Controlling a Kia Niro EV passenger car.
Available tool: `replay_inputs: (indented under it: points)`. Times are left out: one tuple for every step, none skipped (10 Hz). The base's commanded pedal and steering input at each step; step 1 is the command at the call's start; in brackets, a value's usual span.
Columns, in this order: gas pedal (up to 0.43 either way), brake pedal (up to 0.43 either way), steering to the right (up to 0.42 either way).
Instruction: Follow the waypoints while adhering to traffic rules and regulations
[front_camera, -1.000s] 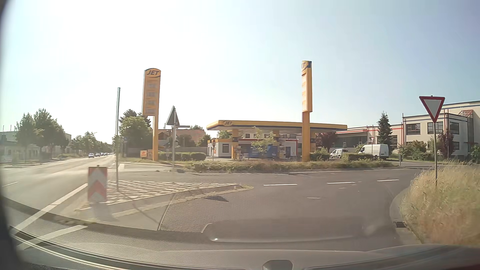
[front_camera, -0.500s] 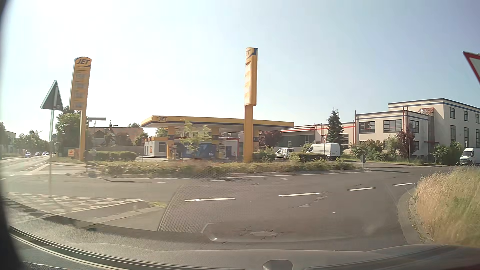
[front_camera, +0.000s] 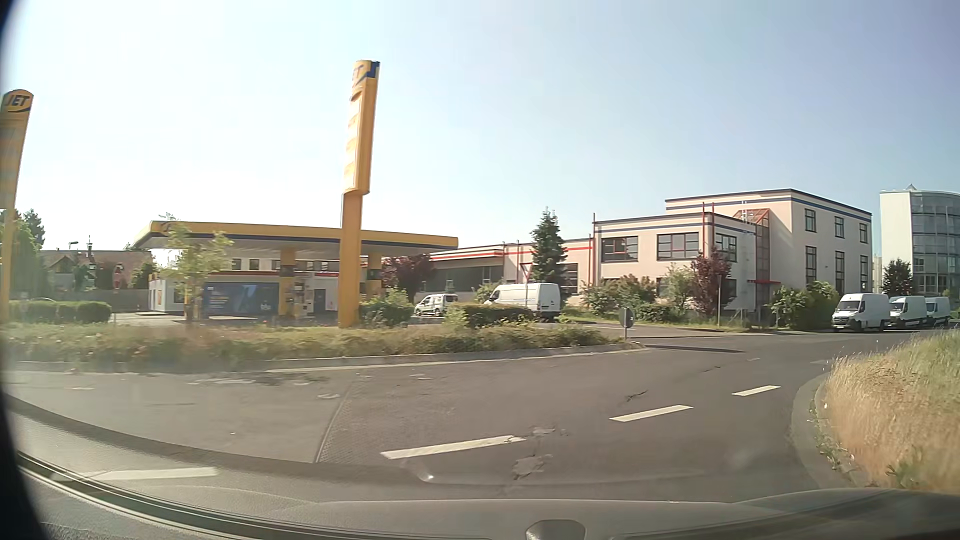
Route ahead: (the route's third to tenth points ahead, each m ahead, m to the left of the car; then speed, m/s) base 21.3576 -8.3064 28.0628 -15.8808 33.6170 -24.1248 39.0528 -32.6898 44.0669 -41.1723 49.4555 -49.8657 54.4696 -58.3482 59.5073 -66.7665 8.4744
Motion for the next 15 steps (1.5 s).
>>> replay_inputs:
  points:
    - [0.000,0.018,0.211]
    - [0.000,0.018,0.211]
    - [0.000,0.018,0.209]
    - [0.000,0.018,0.207]
    - [0.000,0.018,0.202]
    - [0.000,0.018,0.193]
    - [0.000,0.018,0.185]
    - [0.079,0.018,0.178]
    - [0.130,0.018,0.173]
    - [0.138,0.018,0.169]
    - [0.138,0.018,0.166]
    - [0.138,0.018,0.161]
    - [0.138,0.018,0.156]
    - [0.138,0.018,0.150]
    - [0.138,0.018,0.145]
